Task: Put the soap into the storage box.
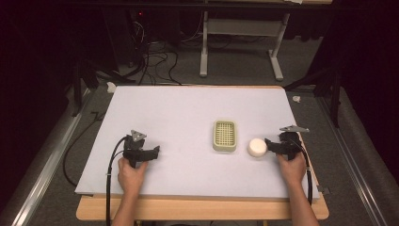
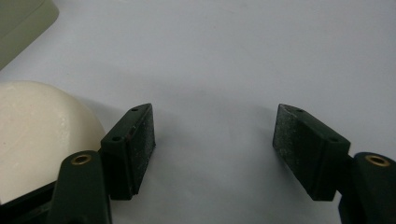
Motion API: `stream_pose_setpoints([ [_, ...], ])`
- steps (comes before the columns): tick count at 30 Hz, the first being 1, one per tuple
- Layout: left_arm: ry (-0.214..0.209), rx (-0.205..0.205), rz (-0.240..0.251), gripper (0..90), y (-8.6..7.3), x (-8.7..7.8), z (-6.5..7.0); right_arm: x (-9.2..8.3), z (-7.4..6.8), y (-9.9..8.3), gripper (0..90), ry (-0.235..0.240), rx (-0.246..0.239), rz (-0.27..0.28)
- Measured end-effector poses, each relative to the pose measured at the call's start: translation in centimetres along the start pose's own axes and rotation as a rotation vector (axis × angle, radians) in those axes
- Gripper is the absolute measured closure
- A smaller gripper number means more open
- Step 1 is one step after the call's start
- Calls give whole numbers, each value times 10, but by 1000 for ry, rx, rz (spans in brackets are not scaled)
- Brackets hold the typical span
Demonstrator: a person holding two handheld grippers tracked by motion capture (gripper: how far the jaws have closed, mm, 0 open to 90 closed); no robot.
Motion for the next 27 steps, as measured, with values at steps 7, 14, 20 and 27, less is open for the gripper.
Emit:
stream_pose_setpoints([
  [7, 0, 0, 0, 170, 0, 0, 0, 0, 0, 0, 301, -1, 2, -1],
  [14, 0, 0, 0, 171, 0, 0, 0, 0, 0, 0, 301, -1, 2, -1],
  [20, 0, 1, 0, 172, 0, 0, 0, 0, 0, 0, 301, 1, 3, -5],
  [27, -3, -1, 0, 173, 0, 0, 0, 0, 1, 1, 300, 4, 2, -6],
])
Point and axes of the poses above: each handheld gripper's, and its own axes: x roughly forward along the jaws, y roughly out of its top, z roughly to its right, the point moved 9 cm from there along x, roughly forward along the jaws, and after that the axes turned 5 degrees about -y, right-handed, at the moved point
